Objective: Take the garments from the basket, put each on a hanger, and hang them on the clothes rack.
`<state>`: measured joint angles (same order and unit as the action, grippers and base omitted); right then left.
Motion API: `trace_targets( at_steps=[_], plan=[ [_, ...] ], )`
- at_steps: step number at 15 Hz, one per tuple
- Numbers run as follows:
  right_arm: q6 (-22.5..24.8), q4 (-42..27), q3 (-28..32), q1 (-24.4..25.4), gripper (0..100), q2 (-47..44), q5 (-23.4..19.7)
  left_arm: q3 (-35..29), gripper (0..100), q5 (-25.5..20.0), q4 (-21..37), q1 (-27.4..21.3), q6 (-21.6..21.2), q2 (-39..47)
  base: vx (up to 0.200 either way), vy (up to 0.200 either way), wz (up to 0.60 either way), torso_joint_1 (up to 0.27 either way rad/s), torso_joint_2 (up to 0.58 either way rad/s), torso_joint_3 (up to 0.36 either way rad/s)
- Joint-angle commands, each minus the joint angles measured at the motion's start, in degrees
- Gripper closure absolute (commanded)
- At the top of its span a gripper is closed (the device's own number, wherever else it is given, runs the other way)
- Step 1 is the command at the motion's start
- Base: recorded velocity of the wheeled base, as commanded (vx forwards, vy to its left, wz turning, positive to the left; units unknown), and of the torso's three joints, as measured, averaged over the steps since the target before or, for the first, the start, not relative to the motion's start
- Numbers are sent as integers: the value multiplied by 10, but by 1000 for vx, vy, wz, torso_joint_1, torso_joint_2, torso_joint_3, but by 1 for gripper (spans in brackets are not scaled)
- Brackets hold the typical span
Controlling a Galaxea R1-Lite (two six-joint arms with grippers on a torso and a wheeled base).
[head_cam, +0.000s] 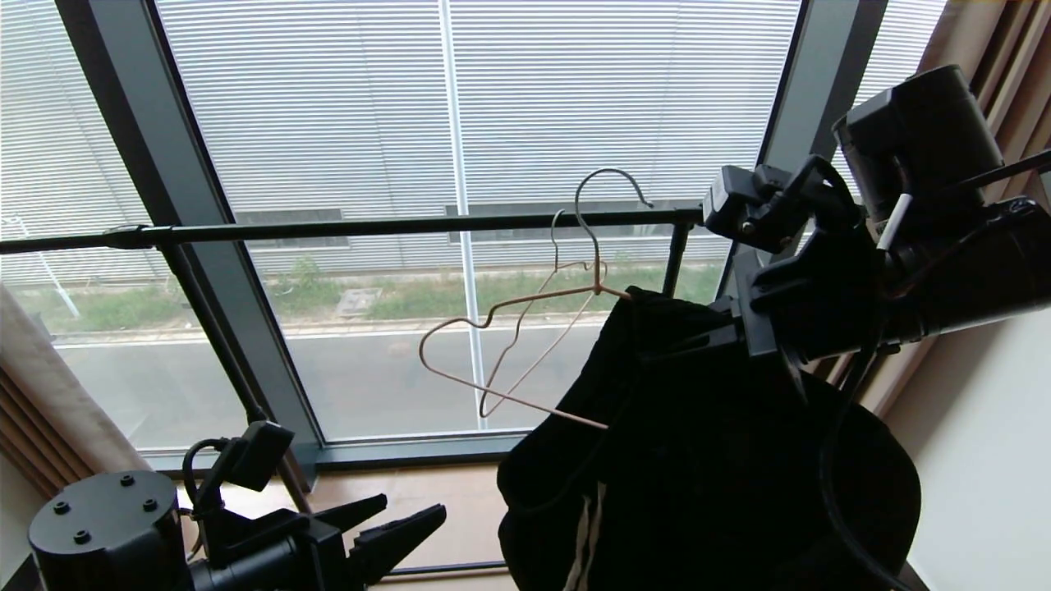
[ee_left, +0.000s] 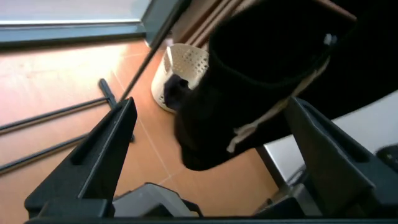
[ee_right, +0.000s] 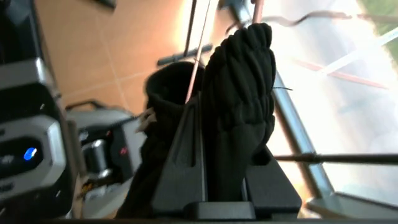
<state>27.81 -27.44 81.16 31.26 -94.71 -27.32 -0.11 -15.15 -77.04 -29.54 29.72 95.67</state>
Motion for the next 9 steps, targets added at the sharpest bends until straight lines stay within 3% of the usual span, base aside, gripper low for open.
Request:
trace_targets(
  at_steps=[1,4,9],
  plan=[
    [-18,32,-32,0,100,22,-27,-9,0,0,1,-14,21,7,0,0,0,0,0,0],
    [-29,52,-42,0,100,38,-61,-45,0,0,4,-14,66,42,0,0,0,0,0,0],
    [-28,52,-43,21,100,51,-77,-116,0,1,46,-23,72,65,0,0,0,0,0,0]
  ],
)
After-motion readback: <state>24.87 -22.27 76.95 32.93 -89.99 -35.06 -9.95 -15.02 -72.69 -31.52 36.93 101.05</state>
